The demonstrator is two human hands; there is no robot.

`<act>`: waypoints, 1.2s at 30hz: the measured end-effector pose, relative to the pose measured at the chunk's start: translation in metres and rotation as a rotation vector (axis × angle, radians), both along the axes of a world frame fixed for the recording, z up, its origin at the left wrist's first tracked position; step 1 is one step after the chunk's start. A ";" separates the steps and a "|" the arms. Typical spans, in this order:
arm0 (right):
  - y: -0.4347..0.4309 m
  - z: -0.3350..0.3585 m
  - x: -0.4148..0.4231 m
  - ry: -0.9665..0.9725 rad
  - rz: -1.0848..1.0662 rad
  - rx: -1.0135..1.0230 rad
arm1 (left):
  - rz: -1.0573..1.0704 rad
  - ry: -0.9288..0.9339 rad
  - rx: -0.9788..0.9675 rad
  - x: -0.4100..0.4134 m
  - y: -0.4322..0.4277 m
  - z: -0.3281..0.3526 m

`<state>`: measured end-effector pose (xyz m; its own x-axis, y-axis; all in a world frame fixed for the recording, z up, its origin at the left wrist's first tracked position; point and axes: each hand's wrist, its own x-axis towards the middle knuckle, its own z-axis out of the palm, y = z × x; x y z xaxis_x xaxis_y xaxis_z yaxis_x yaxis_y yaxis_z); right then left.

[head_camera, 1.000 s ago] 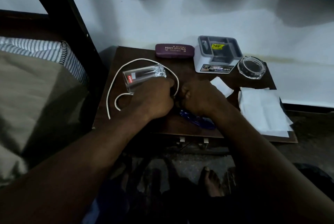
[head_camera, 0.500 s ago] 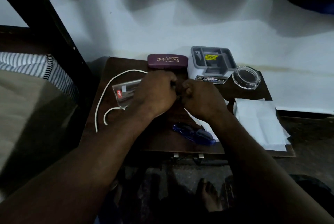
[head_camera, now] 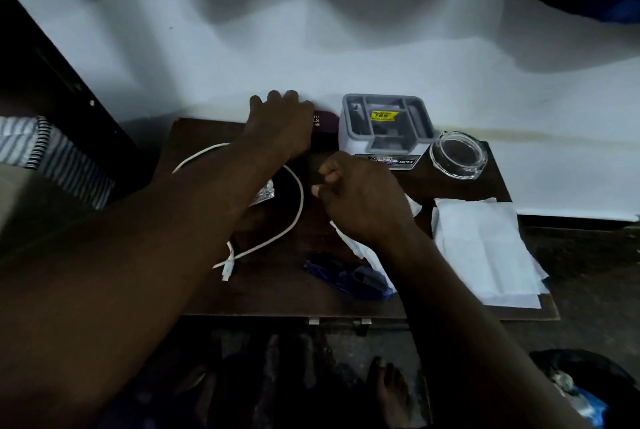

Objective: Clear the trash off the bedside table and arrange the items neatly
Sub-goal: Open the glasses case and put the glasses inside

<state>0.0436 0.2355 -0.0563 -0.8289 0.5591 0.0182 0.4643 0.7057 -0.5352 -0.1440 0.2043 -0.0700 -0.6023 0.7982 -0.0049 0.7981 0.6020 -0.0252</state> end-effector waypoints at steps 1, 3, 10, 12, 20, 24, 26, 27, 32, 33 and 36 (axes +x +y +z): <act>0.000 -0.001 -0.001 0.000 0.001 0.000 | 0.019 0.022 -0.009 -0.002 0.001 -0.001; -0.002 -0.001 -0.002 0.007 0.010 -0.008 | 0.054 0.035 -0.020 -0.004 0.001 -0.002; -0.004 0.007 0.001 0.078 -0.038 -0.048 | 0.060 -0.010 0.125 0.013 -0.030 0.022; -0.005 0.010 0.001 0.143 -0.089 -0.078 | 0.042 -0.034 0.242 0.023 -0.047 0.031; -0.015 0.026 0.004 0.469 -0.350 -0.830 | -0.095 -0.366 0.622 0.069 -0.106 0.054; -0.014 0.033 0.015 0.603 -0.194 -1.100 | -0.045 -0.556 0.858 0.086 -0.126 0.048; -0.015 0.033 0.018 0.673 -0.139 -1.093 | 0.129 -0.761 1.043 0.093 -0.133 0.040; -0.015 0.033 0.019 0.695 -0.127 -1.094 | 0.207 -0.885 1.131 0.096 -0.135 0.037; -0.006 0.032 0.020 0.714 -0.120 -1.084 | 0.184 -1.109 1.219 0.091 -0.127 0.036; -0.002 0.032 0.020 0.717 -0.108 -1.070 | 0.160 -1.123 1.215 0.089 -0.123 0.037; 0.007 0.029 0.021 0.716 -0.070 -0.986 | 0.126 -1.189 1.180 0.085 -0.115 0.034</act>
<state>0.0650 0.2424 -0.0271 -0.7734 0.6340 0.0010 -0.1342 -0.1623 -0.9776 -0.0592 0.0894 -0.0355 -0.7606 0.6472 0.0517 -0.0110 -0.0925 0.9957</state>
